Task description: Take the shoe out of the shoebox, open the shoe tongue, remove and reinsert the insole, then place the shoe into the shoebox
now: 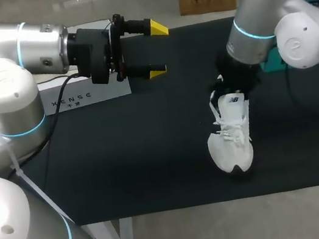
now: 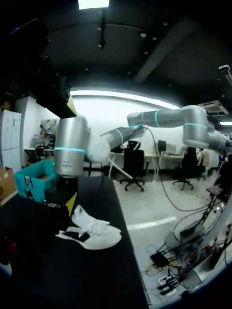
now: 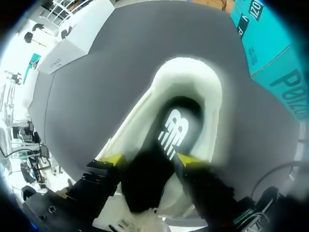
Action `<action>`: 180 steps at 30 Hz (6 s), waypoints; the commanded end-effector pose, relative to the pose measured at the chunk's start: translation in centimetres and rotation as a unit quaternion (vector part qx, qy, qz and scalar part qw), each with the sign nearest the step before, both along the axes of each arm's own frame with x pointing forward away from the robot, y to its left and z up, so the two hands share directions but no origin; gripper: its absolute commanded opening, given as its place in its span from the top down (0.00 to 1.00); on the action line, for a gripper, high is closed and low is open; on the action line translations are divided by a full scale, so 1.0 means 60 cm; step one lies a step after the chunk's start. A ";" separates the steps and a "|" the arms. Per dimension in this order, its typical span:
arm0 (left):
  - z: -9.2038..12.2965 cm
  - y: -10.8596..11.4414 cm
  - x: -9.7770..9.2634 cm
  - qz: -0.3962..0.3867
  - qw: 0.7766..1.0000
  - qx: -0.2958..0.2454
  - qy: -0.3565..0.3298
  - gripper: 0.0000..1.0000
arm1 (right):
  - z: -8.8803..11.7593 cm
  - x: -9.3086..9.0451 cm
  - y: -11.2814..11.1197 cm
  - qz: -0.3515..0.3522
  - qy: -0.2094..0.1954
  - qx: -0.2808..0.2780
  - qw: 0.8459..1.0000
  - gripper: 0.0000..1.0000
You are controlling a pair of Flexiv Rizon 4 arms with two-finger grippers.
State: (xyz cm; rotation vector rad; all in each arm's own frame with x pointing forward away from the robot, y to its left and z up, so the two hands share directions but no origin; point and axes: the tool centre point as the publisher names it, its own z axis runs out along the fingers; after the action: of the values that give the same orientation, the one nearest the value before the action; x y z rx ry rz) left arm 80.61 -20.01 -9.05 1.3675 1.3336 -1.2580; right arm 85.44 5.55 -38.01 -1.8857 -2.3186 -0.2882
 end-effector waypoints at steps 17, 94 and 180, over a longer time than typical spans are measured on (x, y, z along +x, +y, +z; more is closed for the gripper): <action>0.001 0.000 0.000 -0.001 1.000 0.002 0.000 0.00 | 0.095 0.039 0.004 0.002 -0.091 0.002 0.996 0.00; 0.001 0.000 0.000 -0.001 1.000 0.002 0.000 0.00 | 0.137 -0.034 -0.063 0.285 -0.070 0.067 0.953 1.00; 0.001 0.000 0.000 -0.001 1.000 0.002 0.000 0.00 | 0.122 0.061 -0.039 0.387 -0.141 0.046 0.910 1.00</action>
State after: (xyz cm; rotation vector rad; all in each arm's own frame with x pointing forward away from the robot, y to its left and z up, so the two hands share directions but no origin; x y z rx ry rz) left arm 80.61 -20.00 -9.05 1.3675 1.3336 -1.2580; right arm 88.02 2.82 -31.01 -0.8222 -2.9599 -0.6750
